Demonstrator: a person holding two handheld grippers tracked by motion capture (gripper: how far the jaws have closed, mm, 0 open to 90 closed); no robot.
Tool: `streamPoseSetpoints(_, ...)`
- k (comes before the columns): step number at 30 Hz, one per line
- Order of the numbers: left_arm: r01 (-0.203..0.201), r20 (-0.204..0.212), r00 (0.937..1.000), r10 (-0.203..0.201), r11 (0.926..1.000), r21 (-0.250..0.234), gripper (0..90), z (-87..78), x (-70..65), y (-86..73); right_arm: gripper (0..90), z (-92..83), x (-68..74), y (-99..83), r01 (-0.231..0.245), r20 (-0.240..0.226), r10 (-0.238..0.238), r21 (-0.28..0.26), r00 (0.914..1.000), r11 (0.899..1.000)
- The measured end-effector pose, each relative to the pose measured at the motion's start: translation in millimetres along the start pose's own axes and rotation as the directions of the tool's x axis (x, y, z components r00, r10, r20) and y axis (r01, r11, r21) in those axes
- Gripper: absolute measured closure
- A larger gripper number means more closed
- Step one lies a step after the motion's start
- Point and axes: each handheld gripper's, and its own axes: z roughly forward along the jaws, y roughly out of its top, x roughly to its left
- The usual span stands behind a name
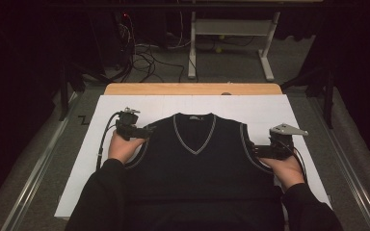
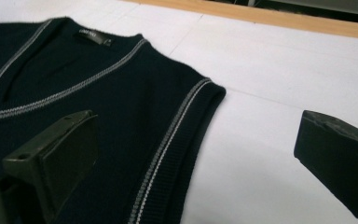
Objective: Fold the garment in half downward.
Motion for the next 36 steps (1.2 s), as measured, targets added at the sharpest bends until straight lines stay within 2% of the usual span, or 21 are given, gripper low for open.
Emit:
streamPoseSetpoints(2,0.008,0.008,0.9999,-0.008,0.9998,0.016,1.4,6.6,0.4,-0.7,0.3,0.6,0.1,-0.4,0.0,-0.002,0.0,0.004,1.0,1.0)
streamPoseSetpoints(4,0.01,-0.01,0.9999,-0.01,0.999,0.044,3.9,12.2,-0.3,-0.1,0.3,2.0,-0.3,-0.9,0.002,-0.003,-0.002,0.012,1.0,1.0)
streamPoseSetpoints(6,0.022,-0.031,0.9993,-0.02,0.9973,0.07,11.0,16.6,-1.8,1.3,0.4,3.9,-0.5,-1.6,0.004,-0.002,-0.004,0.021,1.0,1.0)
streamPoseSetpoints(8,-0.012,-0.065,0.9977,0.017,0.9967,0.081,14.8,18.4,-6.9,2.3,0.4,4.9,-0.6,-2.2,0.01,-0.001,-0.01,0.024,1.0,1.0)
streamPoseSetpoints(9,-0.021,-0.07,0.9972,0.027,0.9962,0.084,17.0,18.7,-8.7,2.7,0.4,5.4,-0.4,-2.5,0.01,-0.001,-0.01,0.027,1.0,1.0)
streamPoseSetpoints(12,-0.043,-0.056,0.9973,0.047,0.9963,0.075,29.9,18.2,-13.6,2.5,0.7,7.3,-0.3,-2.9,0.013,0.002,-0.013,0.039,0.9999,0.999)
streamPoseSetpoints(16,-0.022,-0.063,0.9976,0.027,0.9971,0.073,42.7,18.6,-20.5,3.1,3.4,11.5,-3.1,-1.9,0.004,0.02,-0.005,0.051,0.9998,0.999)
streamPoseSetpoints(19,-0.033,-0.04,0.9986,0.036,0.9964,0.078,57.3,17.3,-24.6,2.9,5.3,17.9,-4.4,-0.4,-0.001,0.03,-0.002,0.082,0.9996,0.997)
streamPoseSetpoints(22,-0.029,-0.024,0.9992,0.031,0.9961,0.083,65.6,15.5,-27.3,2.8,8.4,26.6,-4.3,4.8,0.007,0.041,-0.012,0.112,0.9991,0.994)
streamPoseSetpoints(24,-0.051,-0.03,0.9981,0.054,0.9961,0.071,67.9,13.2,-30.6,1.4,10.8,34.3,-4.5,9.7,0.004,0.045,-0.01,0.134,0.999,0.991)
streamPoseSetpoints(29,-0.037,-0.001,0.9993,0.037,0.9991,0.019,69.4,3.2,-32.2,-0.8,19.0,55.4,-4.6,21.3,-0.02,0.043,0.013,0.16,0.999,0.987)
streamPoseSetpoints(31,-0.031,0.005,0.9995,0.031,0.9995,0.006,70.0,-0.2,-34.0,-0.7,21.0,65.1,-5.3,24.4,-0.041,0.045,0.033,0.191,0.9984,0.981)
streamPoseSetpoints(34,-0.041,0.011,0.9991,0.041,0.9992,-0.004,70.0,-4.9,-36.5,-0.6,23.9,78.0,-4.7,25.8,-0.056,0.063,0.043,0.217,0.9971,0.974)
streamPoseSetpoints(36,-0.038,0.017,0.9991,0.038,0.9991,-0.017,70.0,-8.1,-37.3,-1.2,26.3,84.9,-3.2,26.5,-0.048,0.077,0.03,0.24,0.9966,0.97)
